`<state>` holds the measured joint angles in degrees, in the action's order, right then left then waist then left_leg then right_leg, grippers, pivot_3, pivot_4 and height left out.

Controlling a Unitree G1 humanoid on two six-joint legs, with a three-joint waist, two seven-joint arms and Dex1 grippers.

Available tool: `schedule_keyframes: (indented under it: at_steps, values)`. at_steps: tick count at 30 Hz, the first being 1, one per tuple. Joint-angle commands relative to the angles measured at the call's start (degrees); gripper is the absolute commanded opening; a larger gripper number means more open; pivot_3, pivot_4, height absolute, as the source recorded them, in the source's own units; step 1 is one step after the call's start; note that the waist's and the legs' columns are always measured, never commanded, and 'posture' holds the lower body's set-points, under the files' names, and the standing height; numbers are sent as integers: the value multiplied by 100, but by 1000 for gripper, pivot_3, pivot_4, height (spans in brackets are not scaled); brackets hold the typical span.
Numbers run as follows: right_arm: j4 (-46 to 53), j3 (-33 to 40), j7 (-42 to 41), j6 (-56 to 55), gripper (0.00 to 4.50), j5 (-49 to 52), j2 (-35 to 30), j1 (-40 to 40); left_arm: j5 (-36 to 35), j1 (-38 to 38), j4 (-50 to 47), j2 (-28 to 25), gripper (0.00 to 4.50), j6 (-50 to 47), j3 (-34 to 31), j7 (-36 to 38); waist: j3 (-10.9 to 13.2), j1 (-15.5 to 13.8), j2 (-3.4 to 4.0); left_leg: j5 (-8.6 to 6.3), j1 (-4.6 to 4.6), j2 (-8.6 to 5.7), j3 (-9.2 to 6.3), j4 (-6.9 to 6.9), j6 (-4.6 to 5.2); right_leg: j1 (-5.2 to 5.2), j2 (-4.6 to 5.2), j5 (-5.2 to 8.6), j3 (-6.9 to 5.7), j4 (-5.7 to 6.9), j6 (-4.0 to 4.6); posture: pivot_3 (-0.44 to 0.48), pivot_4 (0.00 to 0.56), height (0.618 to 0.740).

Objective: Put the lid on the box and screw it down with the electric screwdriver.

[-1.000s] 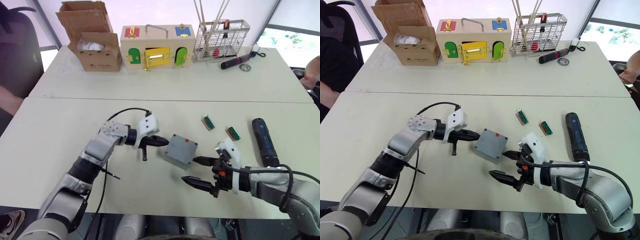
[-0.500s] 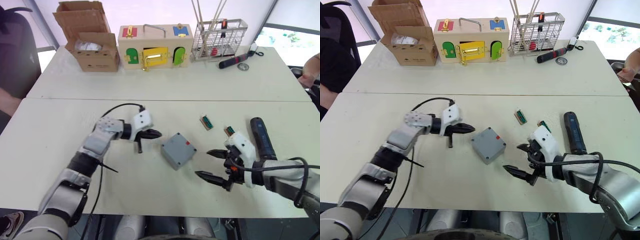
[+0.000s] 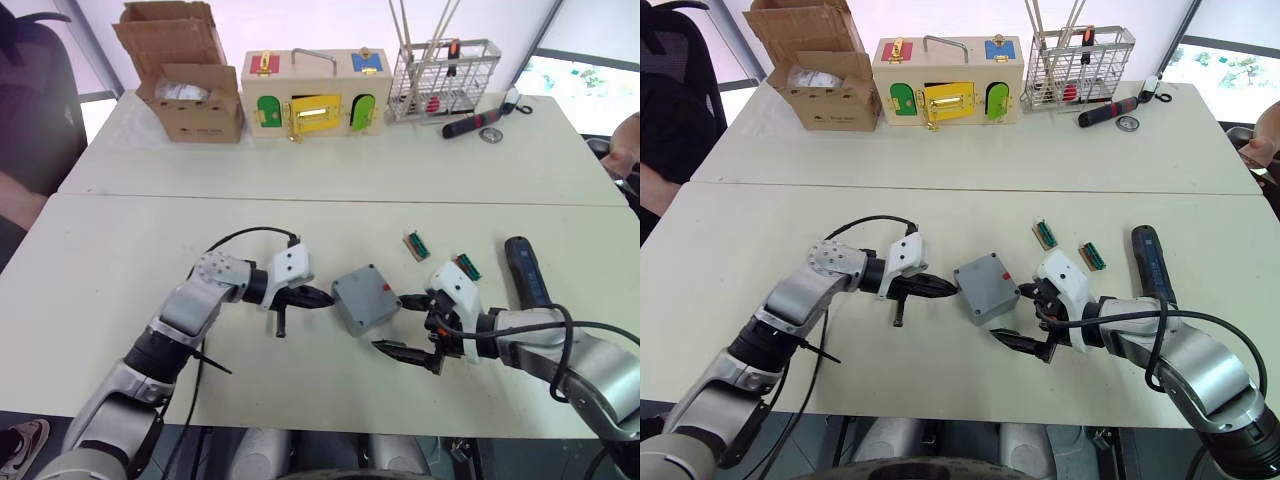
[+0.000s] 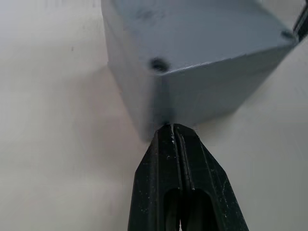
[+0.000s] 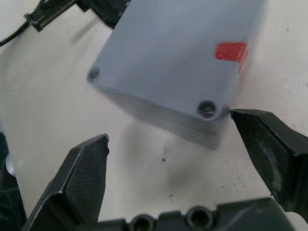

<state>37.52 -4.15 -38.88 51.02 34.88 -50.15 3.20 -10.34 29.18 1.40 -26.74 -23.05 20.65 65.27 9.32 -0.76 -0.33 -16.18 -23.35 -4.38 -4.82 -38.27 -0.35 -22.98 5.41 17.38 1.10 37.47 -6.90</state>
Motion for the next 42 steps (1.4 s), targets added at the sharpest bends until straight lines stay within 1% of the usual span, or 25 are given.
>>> schedule_keyframes:
  at_steps: [1, 6, 10, 11, 14, 16, 18, 20, 22, 24, 28, 33, 35, 36, 38, 42]
  values:
    - [368, 25, -11, 74, 4475, 162, 86, -39, 95, 156, 129, 103, 0, 242, -103, -194, 0, 3, 0, 0, 0, 0, 0, 1, 0, -2, -1, 0, 0, 0, 0, 0, 150, 740]
    - [544, 21, 153, 213, 4475, 175, 291, -89, 129, 244, 331, 163, 0, 428, -107, -234, 0, 1, 0, 0, 0, 0, 1, 1, 0, -3, -2, 0, 2, 1, 0, 0, 150, 740]
    - [622, 238, 212, 297, 4475, 172, 302, -101, 129, 266, 370, 138, 0, 470, -130, -248, 0, 0, 0, 1, 0, 0, 1, 1, -1, -3, -2, 0, 2, 1, 0, 0, 150, 740]
    - [631, 486, 200, 267, 4475, 183, 246, -105, 118, 277, 352, 86, 0, 462, -161, -226, 0, -3, 0, 1, 0, 0, 1, 1, -1, -3, -3, 0, 2, 1, 0, 0, 150, 740]
    - [552, 1542, -9, 434, 4475, 570, -38, -63, -58, 298, 114, -190, 0, 286, -358, -58, 0, 2, 0, 1, 0, -1, 1, 0, -1, -2, -5, 0, 2, 1, 0, 0, 150, 740]
    - [395, 2039, -170, 542, 4475, 830, -237, 18, -302, 338, -89, -353, 0, 41, -554, 65, 0, 3, 0, 0, 0, 0, 1, 1, -1, -2, -6, 0, 2, 2, 0, 0, 150, 740]
    - [43, 2283, -116, 518, 4475, 934, -198, 247, -582, 429, -283, -448, 0, -210, -796, 111, 0, 5, 0, 0, 0, 3, 0, 3, -1, -3, -5, 0, 2, 2, 0, 0, 150, 740]
    - [-353, 2138, 72, 230, 4475, 669, -2, 501, -855, 543, -469, -449, 0, -526, -1049, 28, 0, 10, 0, 0, 1, 5, 0, 3, -1, -1, -3, 0, 1, 1, 0, 0, 150, 740]
    - [-891, 1699, 431, -389, 4475, 13, 376, 776, -1207, 617, -738, -407, 0, -971, -1341, -147, -1, 8, -1, 1, 1, 3, 1, 1, -1, -1, -1, 0, 1, 2, 1, 0, 150, 740]
    - [-1273, 1434, 644, -932, 4475, -481, 681, 928, -1441, 614, -968, -415, 0, -1280, -1529, -291, -2, 15, 1, 1, 1, 4, 3, 1, -2, -4, -1, 0, 4, 7, 0, 0, 150, 740]
    - [-2253, 1213, 828, -1647, 4475, -896, 1349, 1192, -1690, 401, -1470, -568, 0, -1696, -1865, -670, -1, 50, -2, 2, -1, -4, 16, 4, -3, -36, 2, 0, 8, 49, 0, 0, 150, 740]
    - [-3142, 1042, 788, -2113, 4475, -1222, 1699, 1543, -2067, 219, -1966, -518, 0, -2184, -1999, -1062, -1, 53, 0, 5, -1, -5, 17, 2, -8, -37, 1, 0, 11, 53, 0, 0, 150, 740]
    - [-3498, 945, 726, -2301, 4001, -1368, 1776, 1683, -2077, 147, -2060, -548, 0, -2234, -1960, -1162, -1, 52, 0, 6, 0, -4, 16, 0, -10, -36, 0, 0, 11, 53, 0, 0, 150, 740]
    - [-3614, 915, 699, -2375, 3835, -1424, 1800, 1726, -2084, 126, -2087, -563, 0, -2247, -1946, -1199, -1, 52, 0, 6, 0, -4, 16, 1, -11, -37, -1, 0, 11, 54, 0, 0, 150, 740]
    - [-3828, 840, 625, -2495, 3215, -1526, 1833, 1804, -2091, 41, -2170, -629, 0, -2262, -1906, -1234, -1, 54, 0, 7, 0, -3, 16, 2, -12, -38, -2, 0, 11, 55, 0, 0, 150, 740]
    - [-4224, 747, 548, -2710, 3215, -1709, 1897, 1935, -2000, -112, -2207, -763, 0, -2189, -1765, -1248, -1, 79, 0, 7, 0, -3, 15, 3, -13, -39, -2, 0, 11, 55, 0, 0, 150, 740]
